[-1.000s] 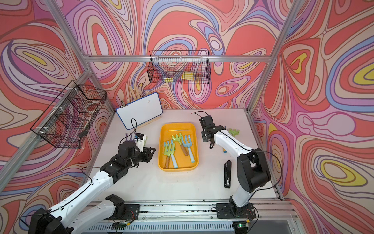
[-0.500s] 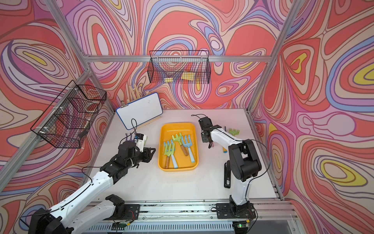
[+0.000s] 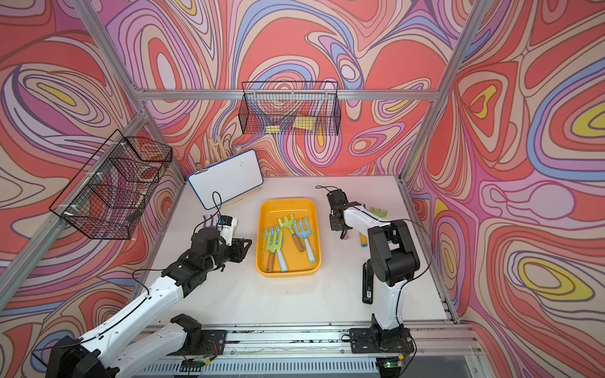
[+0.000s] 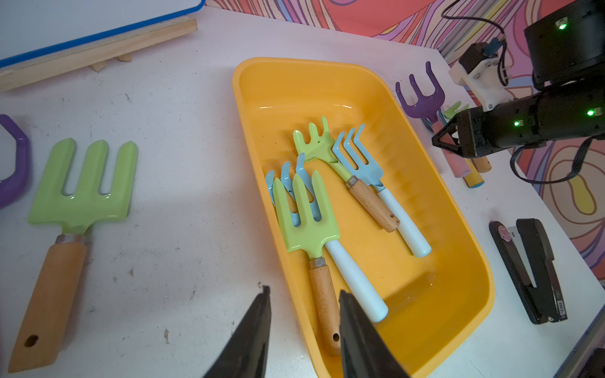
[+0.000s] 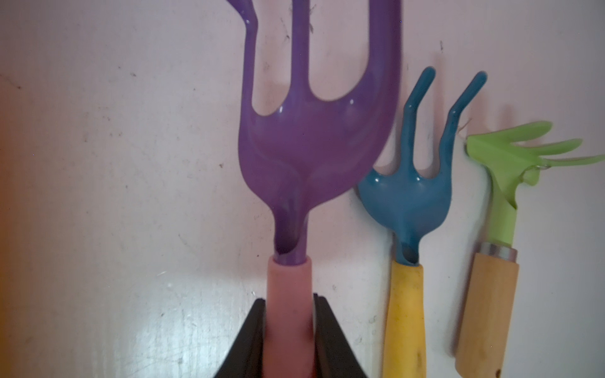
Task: Take the hand rake out of the storage box
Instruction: Place the rake at the center of the board.
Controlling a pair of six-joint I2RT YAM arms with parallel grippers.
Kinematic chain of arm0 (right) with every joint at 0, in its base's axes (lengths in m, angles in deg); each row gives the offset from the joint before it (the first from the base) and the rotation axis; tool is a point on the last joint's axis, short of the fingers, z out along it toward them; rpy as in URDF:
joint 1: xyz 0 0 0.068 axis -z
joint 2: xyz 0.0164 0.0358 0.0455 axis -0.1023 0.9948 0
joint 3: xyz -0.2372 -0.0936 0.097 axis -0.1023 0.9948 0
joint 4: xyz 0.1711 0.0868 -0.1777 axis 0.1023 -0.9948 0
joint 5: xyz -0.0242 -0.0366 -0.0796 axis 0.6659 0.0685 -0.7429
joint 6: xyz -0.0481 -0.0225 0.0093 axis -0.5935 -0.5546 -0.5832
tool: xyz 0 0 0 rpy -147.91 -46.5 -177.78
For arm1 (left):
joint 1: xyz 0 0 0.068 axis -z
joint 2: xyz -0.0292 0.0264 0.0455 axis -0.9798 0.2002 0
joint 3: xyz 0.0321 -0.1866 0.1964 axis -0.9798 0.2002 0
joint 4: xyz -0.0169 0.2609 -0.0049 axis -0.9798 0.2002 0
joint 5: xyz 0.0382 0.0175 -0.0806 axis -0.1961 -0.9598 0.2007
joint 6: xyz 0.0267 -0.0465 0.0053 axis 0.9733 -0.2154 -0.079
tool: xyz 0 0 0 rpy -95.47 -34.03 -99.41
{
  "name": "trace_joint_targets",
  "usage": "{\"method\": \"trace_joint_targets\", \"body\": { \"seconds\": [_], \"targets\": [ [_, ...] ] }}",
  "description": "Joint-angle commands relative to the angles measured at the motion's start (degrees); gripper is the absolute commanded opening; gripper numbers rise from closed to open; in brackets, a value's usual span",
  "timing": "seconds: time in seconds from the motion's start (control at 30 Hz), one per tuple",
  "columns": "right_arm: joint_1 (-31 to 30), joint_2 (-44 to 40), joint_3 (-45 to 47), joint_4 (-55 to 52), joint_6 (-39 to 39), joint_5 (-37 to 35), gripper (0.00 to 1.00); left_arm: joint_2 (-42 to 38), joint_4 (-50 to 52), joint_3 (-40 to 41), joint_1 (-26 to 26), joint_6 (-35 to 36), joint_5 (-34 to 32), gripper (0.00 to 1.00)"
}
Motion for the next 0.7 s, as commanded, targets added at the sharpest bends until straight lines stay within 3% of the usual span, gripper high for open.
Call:
{"method": "trace_joint_targets", "body": {
  "seconds": [0.0,0.67],
  "targets": [
    [0.38,1.90,-0.75,1.18,0.65,1.11,0.19,-0.11,-1.60,0.69,0.23,0.07,0.69,0.39],
    [2.48,3.69,-0.08,-0.84,2.05,3.53,0.21,-0.20,-1.66,0.87,0.23,0.05,-0.01,0.39]
  ]
}}
